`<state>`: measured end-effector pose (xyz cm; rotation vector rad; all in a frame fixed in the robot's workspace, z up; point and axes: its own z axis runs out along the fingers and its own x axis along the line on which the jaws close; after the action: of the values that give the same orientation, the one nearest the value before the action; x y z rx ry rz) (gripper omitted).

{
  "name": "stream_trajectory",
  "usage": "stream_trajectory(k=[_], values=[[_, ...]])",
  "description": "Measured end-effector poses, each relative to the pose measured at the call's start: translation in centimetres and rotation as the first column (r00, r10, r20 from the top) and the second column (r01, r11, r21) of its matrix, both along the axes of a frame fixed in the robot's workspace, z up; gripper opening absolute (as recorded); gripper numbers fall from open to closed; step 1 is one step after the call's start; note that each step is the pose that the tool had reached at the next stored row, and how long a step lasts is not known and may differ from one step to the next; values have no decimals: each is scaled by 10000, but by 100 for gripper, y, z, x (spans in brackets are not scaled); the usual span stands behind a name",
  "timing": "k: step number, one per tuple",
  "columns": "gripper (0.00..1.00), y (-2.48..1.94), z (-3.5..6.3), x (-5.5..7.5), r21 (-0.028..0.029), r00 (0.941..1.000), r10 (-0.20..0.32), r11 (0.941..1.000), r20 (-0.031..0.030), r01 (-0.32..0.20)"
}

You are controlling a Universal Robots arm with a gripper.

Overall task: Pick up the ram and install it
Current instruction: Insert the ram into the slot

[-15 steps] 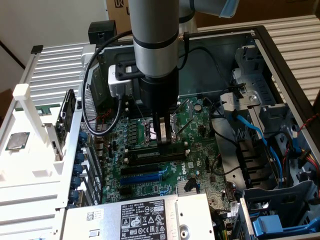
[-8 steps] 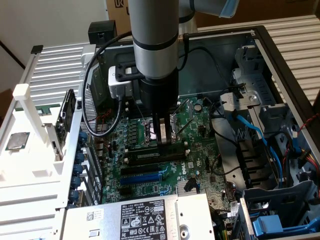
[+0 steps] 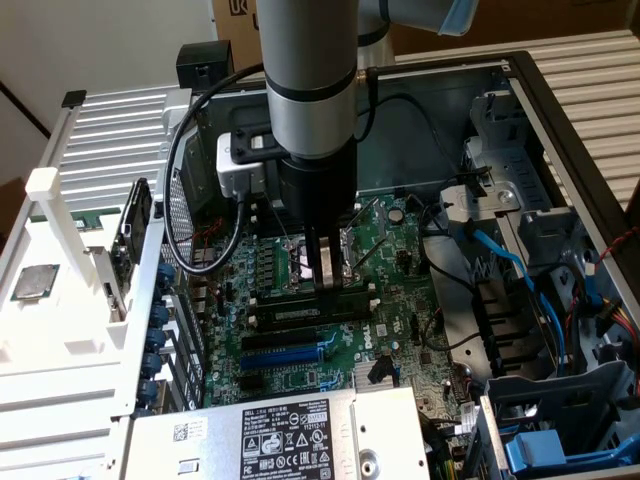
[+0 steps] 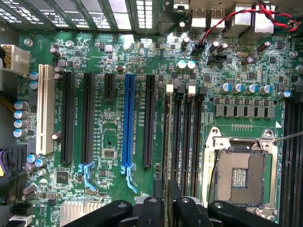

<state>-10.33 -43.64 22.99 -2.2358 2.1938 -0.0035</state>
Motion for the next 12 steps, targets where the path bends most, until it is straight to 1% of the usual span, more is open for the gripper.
stream_trajectory(k=[1, 8, 9, 12], values=[[20, 0, 0, 0, 0, 10000, 0, 10000, 0, 0], [20, 0, 1, -1, 3, 10000, 0, 10000, 2, 0], [20, 0, 79, -12, 0, 10000, 0, 10000, 1, 0], [20, 0, 92, -13, 3, 10000, 0, 10000, 6, 0]])
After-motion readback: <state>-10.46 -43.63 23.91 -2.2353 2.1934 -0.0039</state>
